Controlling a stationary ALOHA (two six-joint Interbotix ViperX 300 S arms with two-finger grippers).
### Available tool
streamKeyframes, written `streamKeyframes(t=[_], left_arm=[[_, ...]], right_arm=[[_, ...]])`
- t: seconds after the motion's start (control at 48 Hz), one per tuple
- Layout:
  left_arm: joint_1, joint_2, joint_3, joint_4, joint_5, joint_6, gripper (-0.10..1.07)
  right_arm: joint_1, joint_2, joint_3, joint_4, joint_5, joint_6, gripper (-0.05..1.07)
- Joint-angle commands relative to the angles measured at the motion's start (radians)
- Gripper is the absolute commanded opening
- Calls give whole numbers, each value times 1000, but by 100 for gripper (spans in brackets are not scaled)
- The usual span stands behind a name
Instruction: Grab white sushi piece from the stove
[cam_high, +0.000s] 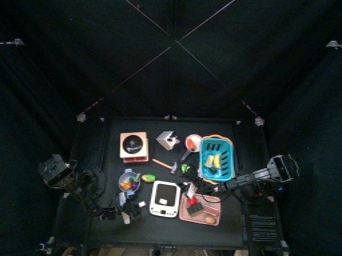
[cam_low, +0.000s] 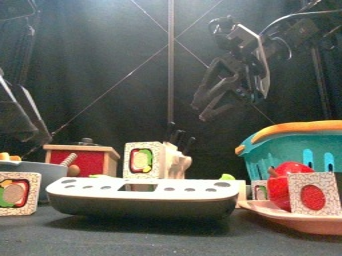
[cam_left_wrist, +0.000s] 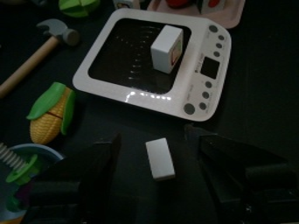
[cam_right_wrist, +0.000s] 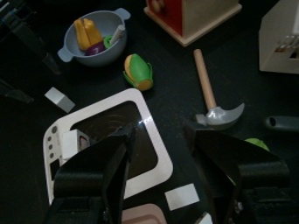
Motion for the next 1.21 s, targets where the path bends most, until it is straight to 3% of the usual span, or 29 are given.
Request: streamKeyframes(t=[0.0,0.417,0.854,1.188], left_arm=[[21,-14,-31,48,8,2,94],[170,-2,-35,275,-43,-9,94],[357,0,-48,502,-351,-11,94],[402,51,-94,572,-397,-11,94]], right_arm=[[3,-15,-21,0,2,-2,84],[8,-15,-14,18,2,-2,84],[8,-14,-11,18,2,-3,84],[8,-14,-6,18,2,-3,84]])
